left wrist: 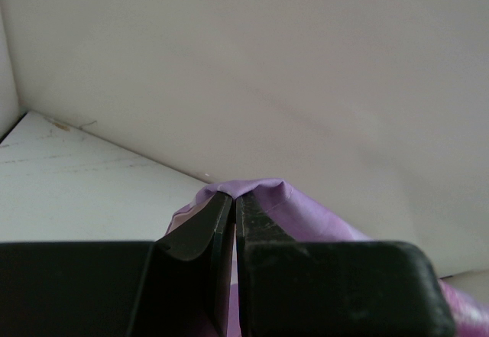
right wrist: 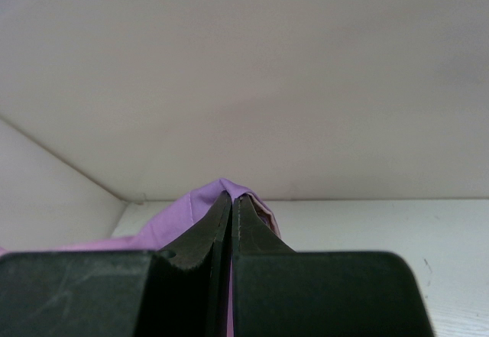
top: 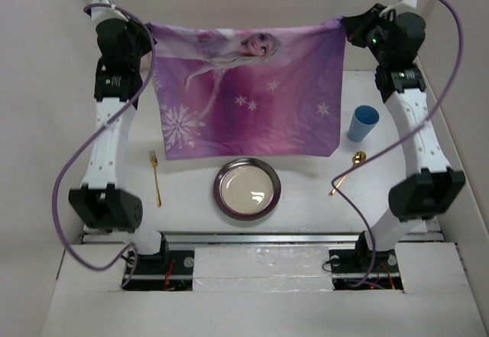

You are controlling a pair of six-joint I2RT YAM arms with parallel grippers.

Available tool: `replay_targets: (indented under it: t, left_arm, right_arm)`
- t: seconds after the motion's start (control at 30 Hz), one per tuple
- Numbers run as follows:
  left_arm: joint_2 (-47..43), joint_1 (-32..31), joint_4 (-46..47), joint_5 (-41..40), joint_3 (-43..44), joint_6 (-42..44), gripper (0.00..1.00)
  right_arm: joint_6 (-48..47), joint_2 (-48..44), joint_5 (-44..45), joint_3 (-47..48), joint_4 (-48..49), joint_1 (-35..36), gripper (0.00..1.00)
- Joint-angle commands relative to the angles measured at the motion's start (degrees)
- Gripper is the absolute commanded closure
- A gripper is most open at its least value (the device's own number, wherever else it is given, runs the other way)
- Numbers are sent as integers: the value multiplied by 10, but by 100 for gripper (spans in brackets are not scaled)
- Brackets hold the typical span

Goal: Set the dinner table for one person

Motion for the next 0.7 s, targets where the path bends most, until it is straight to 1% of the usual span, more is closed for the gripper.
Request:
replay_targets:
  t: [0.0,0.03,0.07,0.13,0.17,0.23,0.27,0.33,0.37,0.43,0.47,0.5,0.53,0.57,0.6,0.63,0.67]
  left_arm:
    - [90,48,13,92,83,-30,100]
    - [114,48,-19,98,118,-24,100]
    - [168,48,-37,100,199,-20,100]
    - [214,54,-78,126,283,-18,100]
    - [247,54,-86,140,353,-23,100]
    - [265,54,-66,156,387,-44,100]
    - [267,59,-52,177,389,-53,100]
    - [259,67,-16,195,377,-68,100]
    - [245,72,-2,213,352,-75,100]
    - [223,72,33,222,314,-75,100]
    - [191,72,46,224,257,-72,100]
    - [171,72,56,227,217,-70,100]
    - [151,72,109,231,178,-70,100]
    - [88,72,150,231,42,-76,100]
    - [88,72,174,231,41,-76,100]
    - [50,72,190,231,-46,-78,100]
    - [32,72,205,231,-89,-83,100]
  right_arm:
    - [4,80,-29,97,-12,-6,100]
    - [7,105,-32,164,-33,-6,100]
    - [9,153,-38,197,-45,-6,100]
    - [20,191,-45,257,-59,-6,100]
    - [28,219,-43,304,-60,-6,100]
    - [35,242,-45,354,-67,-6,100]
    - [37,252,-47,396,-69,-6,100]
    - [38,262,-45,415,-60,-6,100]
    - [38,258,-45,412,-53,-6,100]
    - [32,229,-50,363,-24,-6,100]
    - [28,213,-52,329,-9,-6,100]
    - [28,194,-54,242,7,-13,100]
    - [29,150,-64,188,59,-18,100]
    - [38,106,-99,17,118,-23,100]
    - [38,86,-99,16,148,-23,100]
    - [44,67,-119,-39,171,-23,100]
    - [53,47,-130,-94,198,-30,100]
